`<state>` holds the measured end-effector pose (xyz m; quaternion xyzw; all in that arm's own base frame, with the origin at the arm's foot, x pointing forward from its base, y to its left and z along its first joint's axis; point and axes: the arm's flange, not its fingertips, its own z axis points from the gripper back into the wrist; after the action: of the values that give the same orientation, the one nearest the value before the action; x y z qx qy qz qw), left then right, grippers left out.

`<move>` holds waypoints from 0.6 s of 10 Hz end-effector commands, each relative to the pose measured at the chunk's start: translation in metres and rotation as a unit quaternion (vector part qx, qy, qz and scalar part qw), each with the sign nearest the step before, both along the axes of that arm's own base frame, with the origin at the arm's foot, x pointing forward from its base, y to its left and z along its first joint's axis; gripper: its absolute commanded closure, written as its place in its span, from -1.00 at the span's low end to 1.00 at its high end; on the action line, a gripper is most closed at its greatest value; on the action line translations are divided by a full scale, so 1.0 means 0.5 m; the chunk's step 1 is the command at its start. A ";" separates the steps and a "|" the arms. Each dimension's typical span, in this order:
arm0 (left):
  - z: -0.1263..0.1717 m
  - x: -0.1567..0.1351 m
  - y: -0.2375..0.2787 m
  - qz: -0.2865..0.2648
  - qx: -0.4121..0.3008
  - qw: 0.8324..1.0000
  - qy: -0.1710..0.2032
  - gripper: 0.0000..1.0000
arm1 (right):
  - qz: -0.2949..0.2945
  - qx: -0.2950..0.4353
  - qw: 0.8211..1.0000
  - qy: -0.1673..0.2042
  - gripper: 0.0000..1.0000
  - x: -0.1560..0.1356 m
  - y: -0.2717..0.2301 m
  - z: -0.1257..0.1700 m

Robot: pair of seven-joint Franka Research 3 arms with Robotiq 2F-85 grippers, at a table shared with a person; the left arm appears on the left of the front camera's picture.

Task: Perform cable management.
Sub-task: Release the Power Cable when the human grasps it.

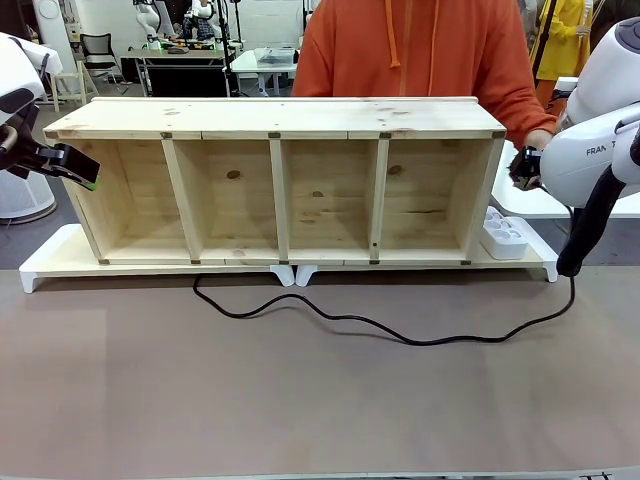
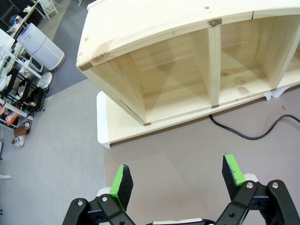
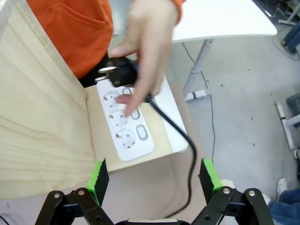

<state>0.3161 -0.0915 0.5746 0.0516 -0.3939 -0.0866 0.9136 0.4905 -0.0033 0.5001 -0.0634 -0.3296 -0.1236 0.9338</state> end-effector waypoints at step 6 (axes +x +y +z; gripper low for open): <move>0.000 0.000 0.000 0.002 -0.001 1.000 0.000 -1.00 | -0.002 0.005 1.000 0.002 -1.00 0.001 0.001 -0.003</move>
<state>0.3161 -0.0915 0.5746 0.0516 -0.3939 -0.0866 0.9136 0.4905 -0.0033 0.5001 -0.0634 -0.3296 -0.1236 0.9338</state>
